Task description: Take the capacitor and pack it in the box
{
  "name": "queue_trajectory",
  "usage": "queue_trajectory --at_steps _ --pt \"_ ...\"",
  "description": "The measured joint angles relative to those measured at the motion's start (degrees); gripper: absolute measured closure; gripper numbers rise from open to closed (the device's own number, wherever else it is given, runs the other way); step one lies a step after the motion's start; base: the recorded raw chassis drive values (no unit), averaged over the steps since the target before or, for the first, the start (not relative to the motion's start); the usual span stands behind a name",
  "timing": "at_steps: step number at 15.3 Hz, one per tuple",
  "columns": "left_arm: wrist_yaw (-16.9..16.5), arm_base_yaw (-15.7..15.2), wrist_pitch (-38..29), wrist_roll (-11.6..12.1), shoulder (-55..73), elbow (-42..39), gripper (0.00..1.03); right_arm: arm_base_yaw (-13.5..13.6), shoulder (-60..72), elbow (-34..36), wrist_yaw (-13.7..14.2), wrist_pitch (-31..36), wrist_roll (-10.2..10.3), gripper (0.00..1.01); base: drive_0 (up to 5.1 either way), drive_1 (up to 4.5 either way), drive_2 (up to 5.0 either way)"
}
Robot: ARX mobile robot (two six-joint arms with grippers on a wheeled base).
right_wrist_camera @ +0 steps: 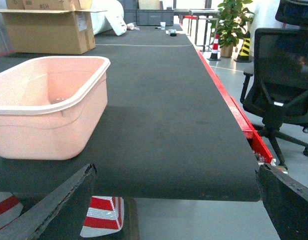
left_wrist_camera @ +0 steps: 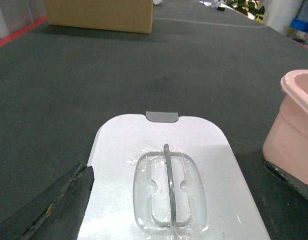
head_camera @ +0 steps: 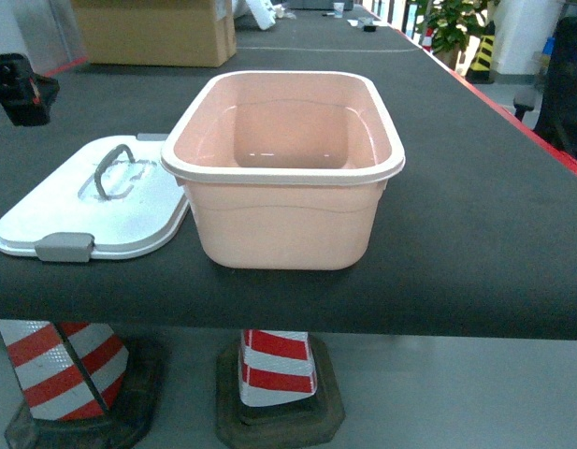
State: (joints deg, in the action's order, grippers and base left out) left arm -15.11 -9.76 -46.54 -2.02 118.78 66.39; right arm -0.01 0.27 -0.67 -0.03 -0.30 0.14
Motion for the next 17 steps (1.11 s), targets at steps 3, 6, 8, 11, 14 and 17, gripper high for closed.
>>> queue_trajectory --at_steps 3,6,8,11,14,17 --pt "-2.6 0.26 6.03 0.98 12.61 12.66 0.05 0.0 0.0 0.0 0.0 0.0 0.0 0.03 0.0 0.0 0.0" --pt "-4.11 0.83 14.38 2.29 19.32 21.86 0.05 0.0 0.0 0.0 0.0 0.0 0.0 0.03 0.0 0.0 0.0" --pt "-4.26 1.05 16.55 2.36 22.32 26.71 0.05 0.0 0.0 0.0 0.02 0.0 0.0 0.03 0.0 0.0 0.0" --pt "-4.85 1.2 23.87 2.69 24.17 30.88 0.16 0.0 0.0 0.0 0.0 0.0 0.0 0.03 0.0 0.0 0.0" --pt "-4.04 1.53 28.79 5.2 24.76 32.52 0.53 0.0 0.0 0.0 0.0 0.0 0.0 0.03 0.0 0.0 0.0" --pt "-4.17 1.86 30.16 6.67 24.79 32.72 0.88 0.0 0.0 0.0 0.02 0.0 0.0 0.03 0.0 0.0 0.0"
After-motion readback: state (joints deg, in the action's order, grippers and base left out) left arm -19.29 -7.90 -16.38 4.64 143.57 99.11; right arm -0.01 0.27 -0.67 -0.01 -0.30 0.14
